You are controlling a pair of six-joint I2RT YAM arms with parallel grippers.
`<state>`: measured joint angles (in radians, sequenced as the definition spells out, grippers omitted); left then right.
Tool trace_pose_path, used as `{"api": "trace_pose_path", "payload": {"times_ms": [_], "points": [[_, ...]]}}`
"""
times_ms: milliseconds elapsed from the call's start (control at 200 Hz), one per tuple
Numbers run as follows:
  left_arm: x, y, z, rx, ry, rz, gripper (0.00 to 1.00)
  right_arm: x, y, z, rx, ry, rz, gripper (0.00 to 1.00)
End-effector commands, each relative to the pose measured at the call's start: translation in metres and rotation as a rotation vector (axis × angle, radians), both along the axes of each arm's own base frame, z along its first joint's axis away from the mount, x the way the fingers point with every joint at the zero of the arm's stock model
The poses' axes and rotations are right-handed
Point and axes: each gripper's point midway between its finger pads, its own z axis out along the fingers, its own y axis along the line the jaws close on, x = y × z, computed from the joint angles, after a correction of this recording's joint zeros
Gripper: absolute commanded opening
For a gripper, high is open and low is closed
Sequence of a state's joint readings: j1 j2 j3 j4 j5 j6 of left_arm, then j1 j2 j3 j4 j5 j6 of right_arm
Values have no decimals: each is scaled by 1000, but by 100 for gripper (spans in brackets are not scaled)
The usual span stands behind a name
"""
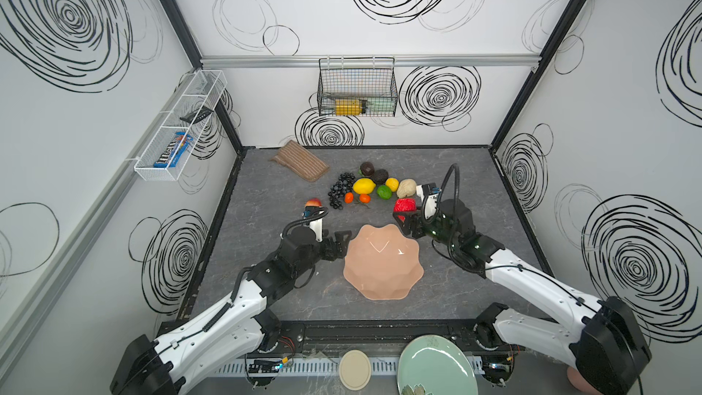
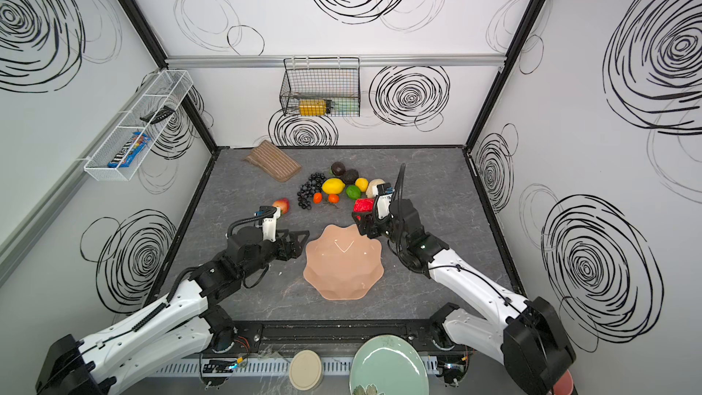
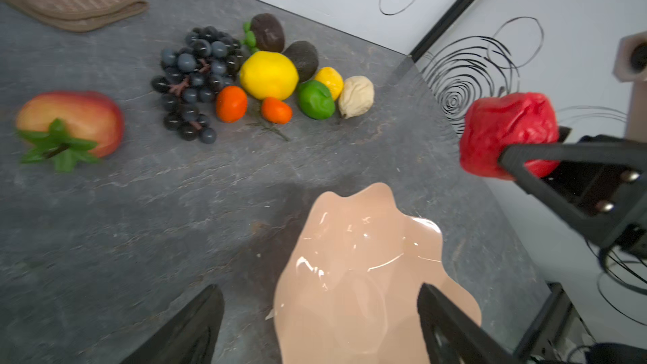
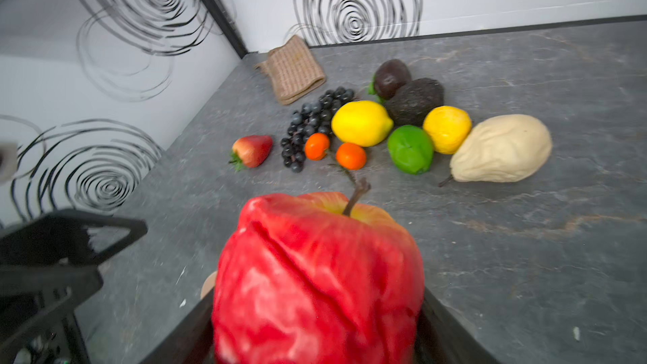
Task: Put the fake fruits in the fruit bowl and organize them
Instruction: 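Carry the red apple over the bowl and pass it to the left gripper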
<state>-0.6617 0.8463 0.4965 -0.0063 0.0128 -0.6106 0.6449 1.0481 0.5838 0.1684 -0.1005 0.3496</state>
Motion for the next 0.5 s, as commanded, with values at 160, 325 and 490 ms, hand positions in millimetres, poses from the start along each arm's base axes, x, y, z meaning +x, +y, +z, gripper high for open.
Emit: {"api": "trace_pose_path", "payload": {"times_ms": [160, 325, 490], "points": [[-22, -47, 48, -109, 4, -233, 82, -55, 43, 6, -17, -272, 230, 72], [-27, -54, 58, -89, 7, -271, 76, -76, 56, 3, -19, -357, 287, 70], [-35, -63, 65, -104, 26, -332, 70, -95, 61, -1, -39, -466, 318, 70]]}}
